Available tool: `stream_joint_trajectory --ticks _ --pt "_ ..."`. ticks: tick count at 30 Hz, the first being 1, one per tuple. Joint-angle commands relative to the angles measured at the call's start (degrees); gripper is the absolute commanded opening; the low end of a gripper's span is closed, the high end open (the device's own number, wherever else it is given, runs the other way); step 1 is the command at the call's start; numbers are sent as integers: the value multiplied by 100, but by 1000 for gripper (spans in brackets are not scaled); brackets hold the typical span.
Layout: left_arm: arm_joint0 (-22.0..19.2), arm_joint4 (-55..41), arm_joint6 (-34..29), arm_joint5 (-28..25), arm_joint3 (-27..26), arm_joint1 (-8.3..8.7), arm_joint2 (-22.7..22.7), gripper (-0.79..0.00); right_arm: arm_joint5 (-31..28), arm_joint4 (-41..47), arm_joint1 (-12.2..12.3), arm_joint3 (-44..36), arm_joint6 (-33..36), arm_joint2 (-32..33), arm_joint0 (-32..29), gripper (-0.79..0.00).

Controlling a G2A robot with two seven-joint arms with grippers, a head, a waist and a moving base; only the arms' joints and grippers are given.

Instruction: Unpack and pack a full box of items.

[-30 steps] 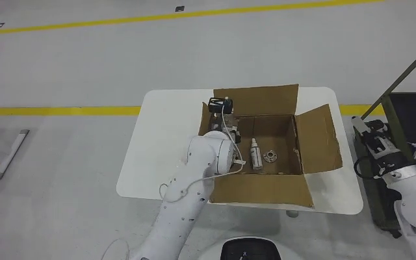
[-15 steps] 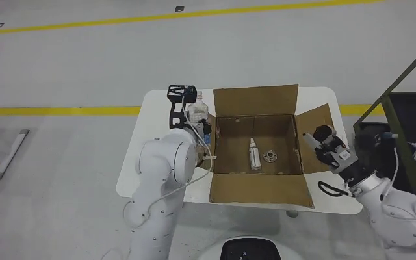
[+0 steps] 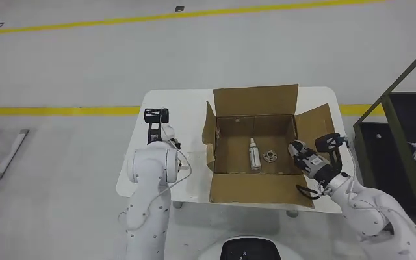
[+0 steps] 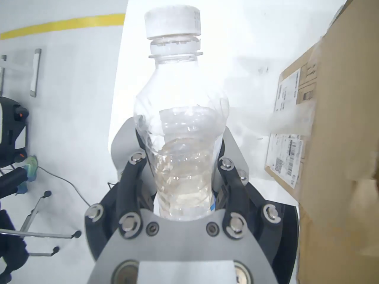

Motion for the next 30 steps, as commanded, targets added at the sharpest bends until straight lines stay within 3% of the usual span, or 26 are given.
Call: stream_joint_trajectory --ticks 1,17,18,24,30 --pt "38 118 42 69 352 -3 25 -785 -53 52 -2 33 -5 -26 8 -785" --pt "37 126 77 84 480 -7 36 -785 -79 58 0 43 1 -25 9 -785" --pt "108 170 300 -50 512 -3 119 -785 -79 58 0 43 1 -25 9 -785" --pt "63 263 578 -157 1057 -26 278 -785 -329 56 17 -65 159 -63 -3 -785" --pt "-125 68 847 -379 1957 -29 172 -785 -292 229 29 -267 397 -17 90 -785"
